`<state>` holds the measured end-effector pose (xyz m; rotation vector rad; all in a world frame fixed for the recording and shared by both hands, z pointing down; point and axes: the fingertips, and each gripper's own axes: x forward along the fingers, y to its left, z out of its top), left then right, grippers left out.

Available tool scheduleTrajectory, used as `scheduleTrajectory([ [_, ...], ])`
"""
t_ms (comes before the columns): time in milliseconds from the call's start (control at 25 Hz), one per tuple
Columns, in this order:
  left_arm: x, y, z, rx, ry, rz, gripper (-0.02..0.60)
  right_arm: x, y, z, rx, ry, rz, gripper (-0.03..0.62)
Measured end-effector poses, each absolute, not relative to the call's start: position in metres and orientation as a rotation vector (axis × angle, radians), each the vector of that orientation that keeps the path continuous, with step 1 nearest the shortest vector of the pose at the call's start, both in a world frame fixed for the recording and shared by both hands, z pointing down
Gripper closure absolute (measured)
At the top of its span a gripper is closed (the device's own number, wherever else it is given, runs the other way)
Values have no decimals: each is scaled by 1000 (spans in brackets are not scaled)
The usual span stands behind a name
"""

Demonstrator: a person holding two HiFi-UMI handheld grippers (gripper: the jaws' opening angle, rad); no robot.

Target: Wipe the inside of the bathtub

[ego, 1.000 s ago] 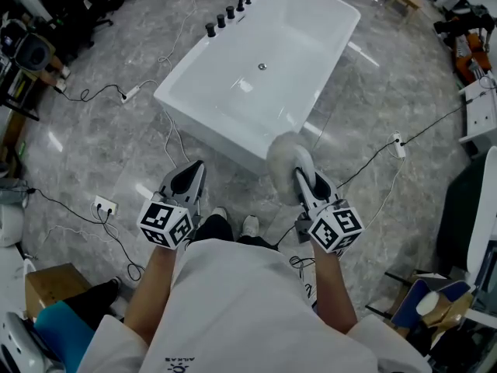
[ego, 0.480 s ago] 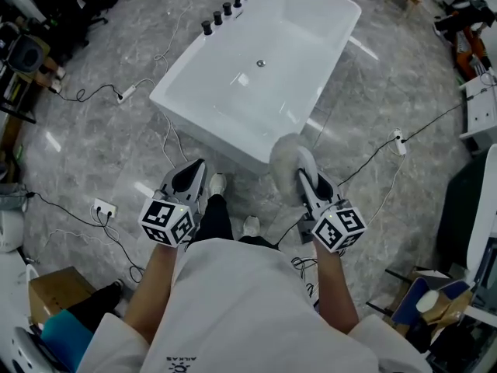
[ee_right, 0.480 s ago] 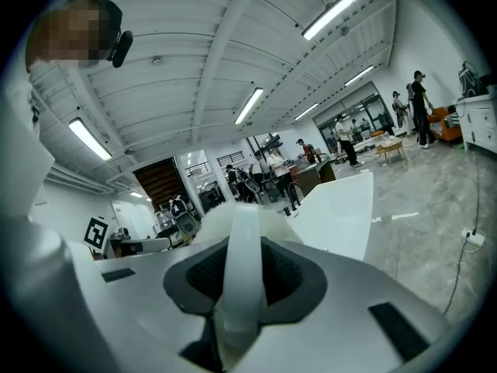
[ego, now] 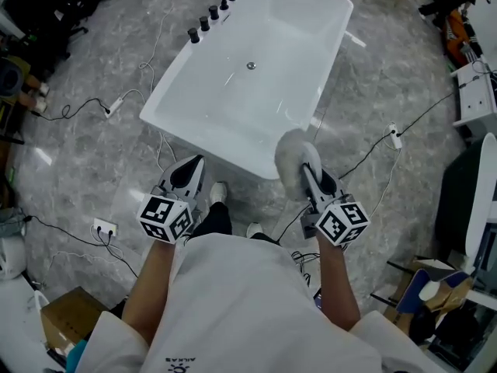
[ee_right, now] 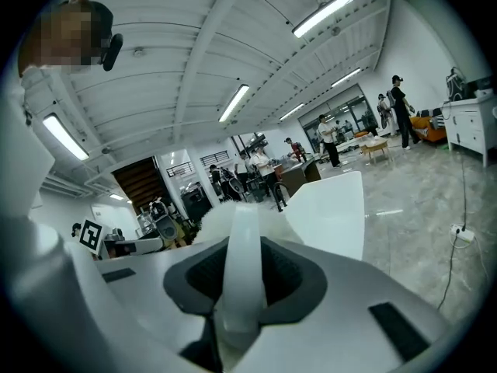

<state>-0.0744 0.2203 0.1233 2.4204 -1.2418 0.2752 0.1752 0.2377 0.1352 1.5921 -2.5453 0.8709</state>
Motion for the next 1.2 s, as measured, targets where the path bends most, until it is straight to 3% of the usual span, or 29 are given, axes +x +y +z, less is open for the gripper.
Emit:
scheduleTrajectory([
  [600,-91,125,156,2494,-905,347,569,161,179,160,1843,-2268,986,497],
  [1200,-78,101,185,2491,-714,362,569,151,166,182,1896,-2101,1014,497],
])
